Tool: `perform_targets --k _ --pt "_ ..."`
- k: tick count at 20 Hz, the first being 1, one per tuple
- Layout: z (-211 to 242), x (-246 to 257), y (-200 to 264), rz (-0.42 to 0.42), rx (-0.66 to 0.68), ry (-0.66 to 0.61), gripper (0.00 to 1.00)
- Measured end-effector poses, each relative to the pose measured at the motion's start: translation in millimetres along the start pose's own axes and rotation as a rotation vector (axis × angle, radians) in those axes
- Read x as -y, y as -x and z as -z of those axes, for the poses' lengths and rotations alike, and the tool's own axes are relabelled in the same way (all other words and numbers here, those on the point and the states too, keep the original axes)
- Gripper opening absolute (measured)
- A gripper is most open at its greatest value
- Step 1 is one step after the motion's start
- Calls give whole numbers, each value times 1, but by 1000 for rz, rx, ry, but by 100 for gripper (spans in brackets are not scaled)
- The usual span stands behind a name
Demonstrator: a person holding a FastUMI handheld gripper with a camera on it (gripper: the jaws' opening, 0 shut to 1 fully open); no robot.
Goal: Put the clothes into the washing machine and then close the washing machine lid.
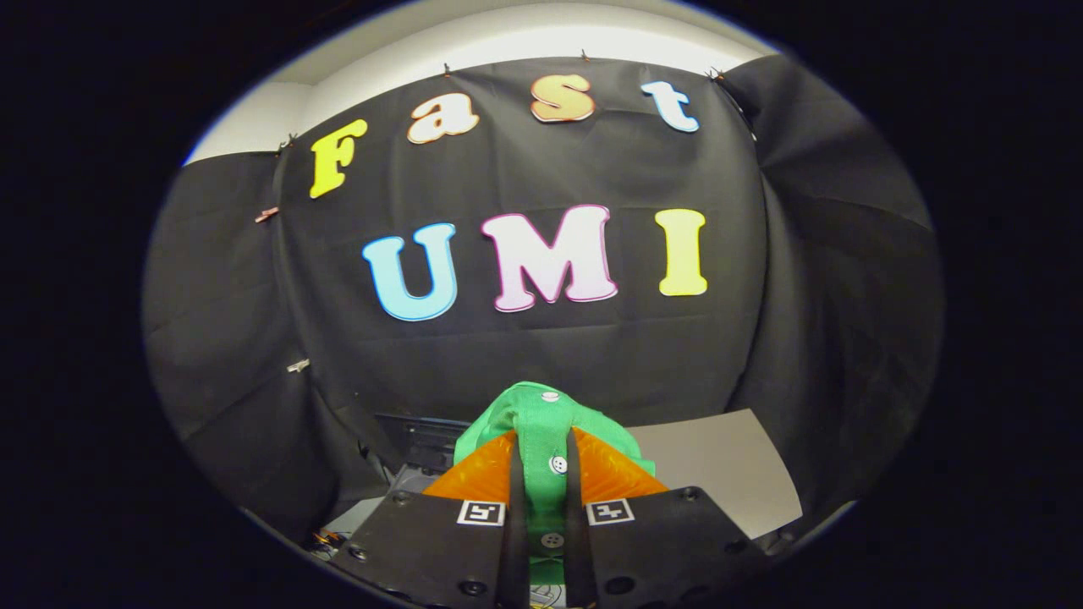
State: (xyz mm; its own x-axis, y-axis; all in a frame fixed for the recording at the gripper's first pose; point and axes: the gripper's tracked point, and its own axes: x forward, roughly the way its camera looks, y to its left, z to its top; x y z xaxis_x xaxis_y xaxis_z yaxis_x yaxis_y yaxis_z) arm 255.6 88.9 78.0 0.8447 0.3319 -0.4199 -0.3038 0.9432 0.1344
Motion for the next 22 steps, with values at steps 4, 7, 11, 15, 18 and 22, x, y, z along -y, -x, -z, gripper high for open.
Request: perform_targets --k 4,7,11,15,18,22 --pt "0 -54 -1 -50 -7 26 20" --pt "13 -99 -11 -94 -30 25 20" --pt "43 -151 -35 -131 -75 29 20" --pt "88 -184 -68 -129 -123 20 20" --pt "122 -202 -90 -134 -144 21 20" --pt "175 -212 -119 -143 -169 24 20"
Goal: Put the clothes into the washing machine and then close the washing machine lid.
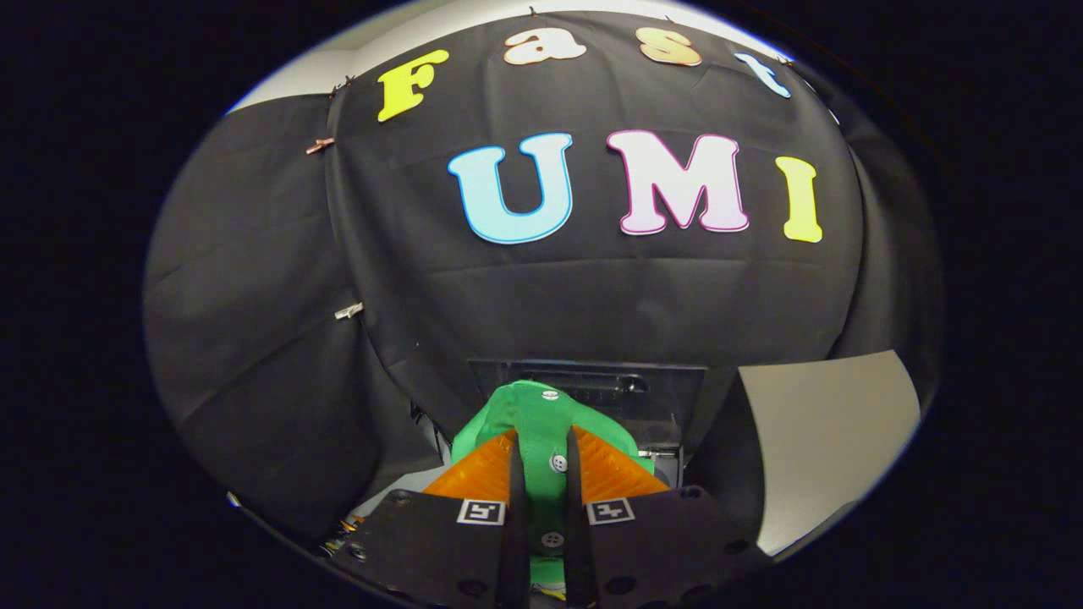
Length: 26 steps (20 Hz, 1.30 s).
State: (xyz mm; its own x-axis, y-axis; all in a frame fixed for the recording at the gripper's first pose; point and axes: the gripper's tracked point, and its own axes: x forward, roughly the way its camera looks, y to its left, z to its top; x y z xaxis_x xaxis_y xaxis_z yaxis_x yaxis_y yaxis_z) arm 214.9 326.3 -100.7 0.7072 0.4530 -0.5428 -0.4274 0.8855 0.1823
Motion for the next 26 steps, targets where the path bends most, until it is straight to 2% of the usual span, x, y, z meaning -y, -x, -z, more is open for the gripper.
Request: perform_targets --k 4,10,15,20,26 --pt "40 8 -30 12 -35 -39 20" --pt "105 35 -72 96 -83 -62 20" --pt "146 45 -101 122 -111 -97 20" --pt "170 56 -125 164 -107 -95 20" --pt "192 63 -148 209 -99 -32 20"
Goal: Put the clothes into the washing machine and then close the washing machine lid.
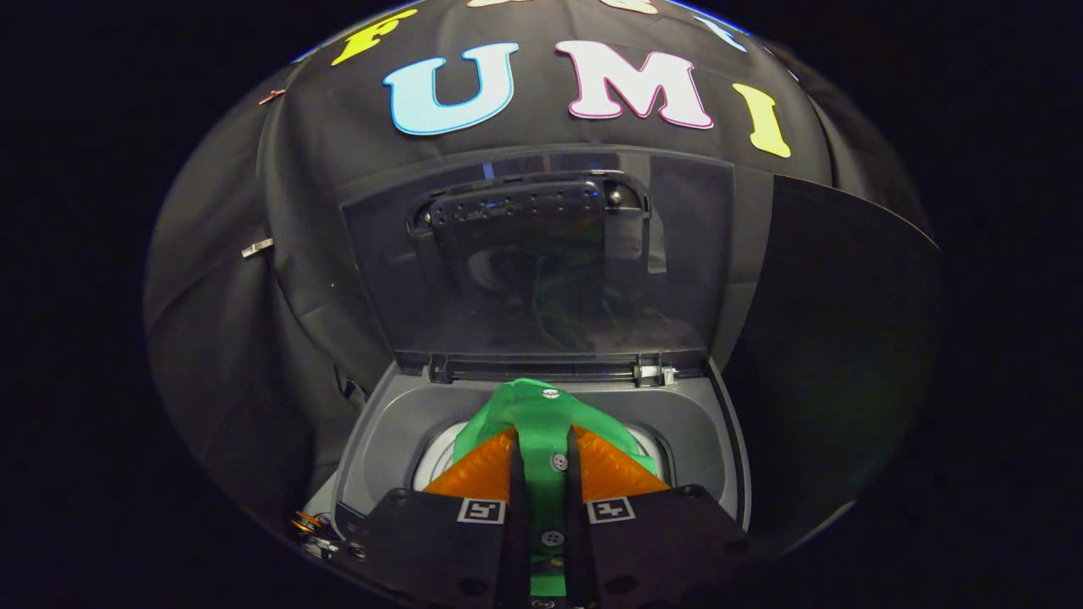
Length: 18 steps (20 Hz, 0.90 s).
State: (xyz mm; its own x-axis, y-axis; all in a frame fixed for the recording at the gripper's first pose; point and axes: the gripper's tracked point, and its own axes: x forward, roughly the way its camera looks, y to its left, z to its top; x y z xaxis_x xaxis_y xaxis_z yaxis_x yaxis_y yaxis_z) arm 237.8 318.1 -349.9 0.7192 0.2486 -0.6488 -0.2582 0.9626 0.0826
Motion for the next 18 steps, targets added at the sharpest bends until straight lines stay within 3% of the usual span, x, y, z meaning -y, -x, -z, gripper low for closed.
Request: perform_targets --k 5,6,10,12,18 --pt "23 1 -16 18 -29 39 24" --pt "24 0 -17 15 -17 48 34" --pt "16 12 -11 79 41 83 95" --pt "12 8 -10 65 53 98 99" --pt "7 0 5 27 77 102 99"
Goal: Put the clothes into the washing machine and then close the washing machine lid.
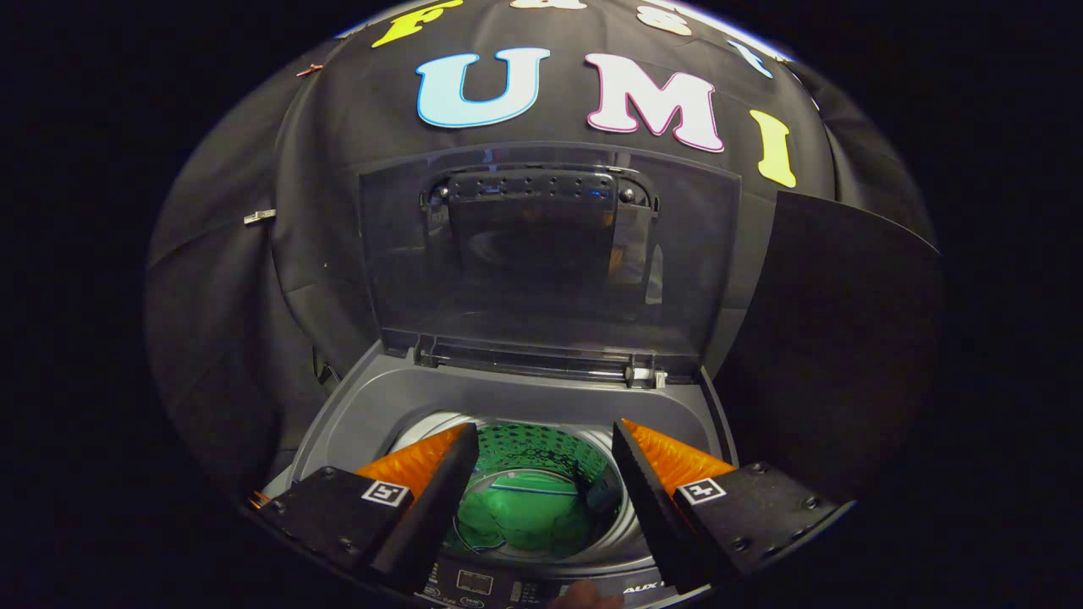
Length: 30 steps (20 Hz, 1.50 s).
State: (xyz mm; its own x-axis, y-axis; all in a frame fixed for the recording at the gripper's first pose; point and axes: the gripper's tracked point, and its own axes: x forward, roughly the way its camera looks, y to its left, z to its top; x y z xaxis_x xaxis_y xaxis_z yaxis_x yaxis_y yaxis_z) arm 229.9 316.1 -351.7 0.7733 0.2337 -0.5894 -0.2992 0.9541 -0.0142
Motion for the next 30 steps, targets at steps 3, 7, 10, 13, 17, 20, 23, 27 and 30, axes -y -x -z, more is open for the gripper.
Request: perform_targets --k 3,7,10,13,17,20,23,27,30 --pt "-9 -5 12 -15 35 33 99" --pt "-23 -9 25 -36 92 35 99" --pt "-30 -11 33 -37 122 56 99" --pt "-32 -10 35 -39 137 59 99" --pt "-38 -11 42 -48 160 43 99" --pt "-52 -12 51 -50 205 45 99" --pt "-65 -15 61 -61 245 53 99" --pt "-83 -18 76 -76 274 47 99" --pt "-99 -15 88 -83 280 10 99"
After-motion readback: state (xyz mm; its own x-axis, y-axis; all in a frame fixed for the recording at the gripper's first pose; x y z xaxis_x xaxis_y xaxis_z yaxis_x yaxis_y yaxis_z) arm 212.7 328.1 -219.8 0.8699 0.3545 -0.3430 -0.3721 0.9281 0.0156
